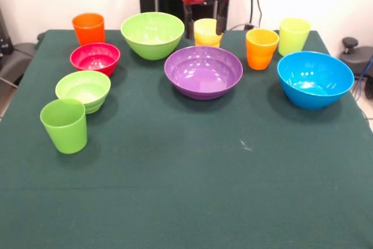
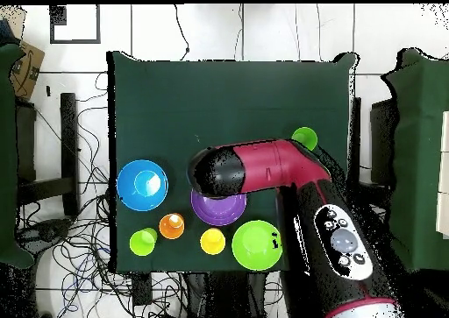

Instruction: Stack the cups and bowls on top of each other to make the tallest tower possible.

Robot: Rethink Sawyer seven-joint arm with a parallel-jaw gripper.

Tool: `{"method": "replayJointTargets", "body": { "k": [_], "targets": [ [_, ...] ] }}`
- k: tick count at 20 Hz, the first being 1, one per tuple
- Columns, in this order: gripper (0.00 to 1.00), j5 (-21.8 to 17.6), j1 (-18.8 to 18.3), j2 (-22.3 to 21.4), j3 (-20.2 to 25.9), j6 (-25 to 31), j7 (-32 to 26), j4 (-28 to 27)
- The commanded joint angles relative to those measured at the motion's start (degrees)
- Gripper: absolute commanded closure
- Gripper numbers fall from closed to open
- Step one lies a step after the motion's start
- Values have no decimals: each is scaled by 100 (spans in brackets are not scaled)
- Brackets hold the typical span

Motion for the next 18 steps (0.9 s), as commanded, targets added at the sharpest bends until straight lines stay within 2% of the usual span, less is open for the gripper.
{"method": "replayJointTargets", "body": {
  "k": [1,4,7,11,15,18],
  "targets": [
    [0,-57,-245,-154,468,70,-676,223],
    [0,-274,-291,-80,582,97,-971,98],
    [0,-454,-314,78,716,428,-1408,-159],
    [0,-483,-459,260,914,874,-1814,-255],
    [0,-841,-576,425,1119,1300,-2458,-398],
    [0,-931,-693,484,1251,1361,-2584,-349]
  ]
}}
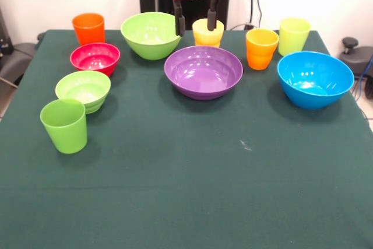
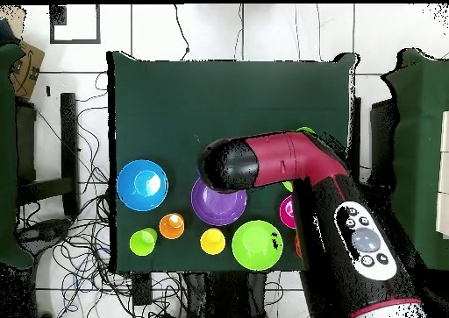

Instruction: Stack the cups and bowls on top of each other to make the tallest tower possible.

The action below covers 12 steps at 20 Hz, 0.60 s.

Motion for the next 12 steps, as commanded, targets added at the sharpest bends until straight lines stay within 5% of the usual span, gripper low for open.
{"method": "replayJointTargets", "body": {
  "k": [1,12],
  "targets": [
    [0,-719,-226,568,680,1042,-2452,-261],
    [0,-1229,-160,941,858,1607,-2935,-716]
  ]
}}
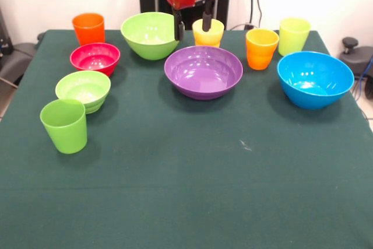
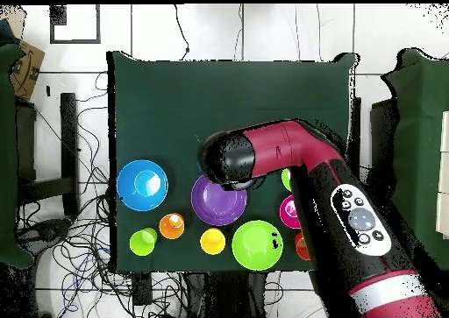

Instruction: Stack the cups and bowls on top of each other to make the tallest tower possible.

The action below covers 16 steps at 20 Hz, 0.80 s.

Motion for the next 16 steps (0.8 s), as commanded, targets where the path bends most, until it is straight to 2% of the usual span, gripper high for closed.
{"method": "replayJointTargets", "body": {
  "k": [1,4,9,13,16],
  "targets": [
    [0,-674,19,502,386,655,-2111,-432],
    [0,-681,-12,483,439,586,-2061,-445],
    [0,-428,-142,444,651,742,-2114,-701],
    [0,-468,-67,532,709,1018,-2187,-1065],
    [0,-479,26,601,672,988,-1920,-1280]
  ]
}}
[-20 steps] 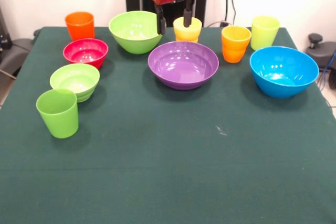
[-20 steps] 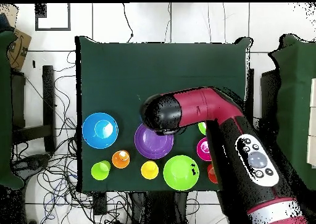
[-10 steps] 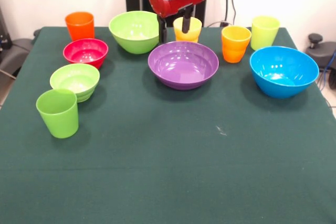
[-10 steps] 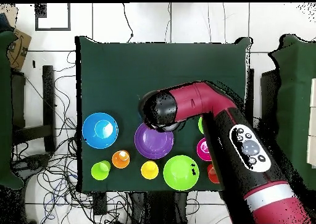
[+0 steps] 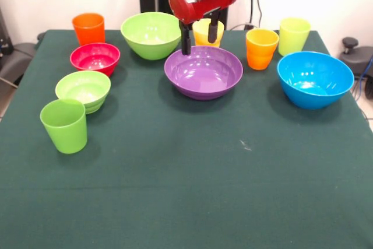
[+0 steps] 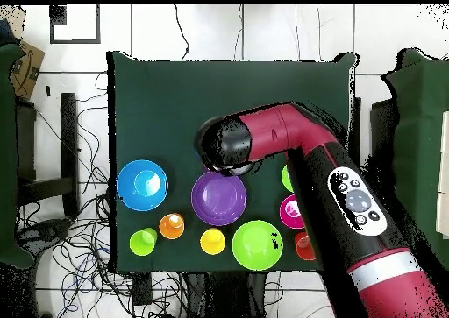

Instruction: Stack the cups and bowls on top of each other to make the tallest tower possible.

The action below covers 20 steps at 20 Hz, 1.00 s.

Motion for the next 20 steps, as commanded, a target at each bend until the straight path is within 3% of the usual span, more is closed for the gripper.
{"method": "replayJointTargets", "body": {
  "k": [1,7,15,20],
  "targets": [
    [0,-214,144,302,202,634,-1448,-841],
    [0,-133,361,444,-2,525,-684,-1284],
    [0,-233,456,604,-309,812,-531,-1700],
    [0,-387,469,548,-485,688,-459,-1487]
  ]
}}
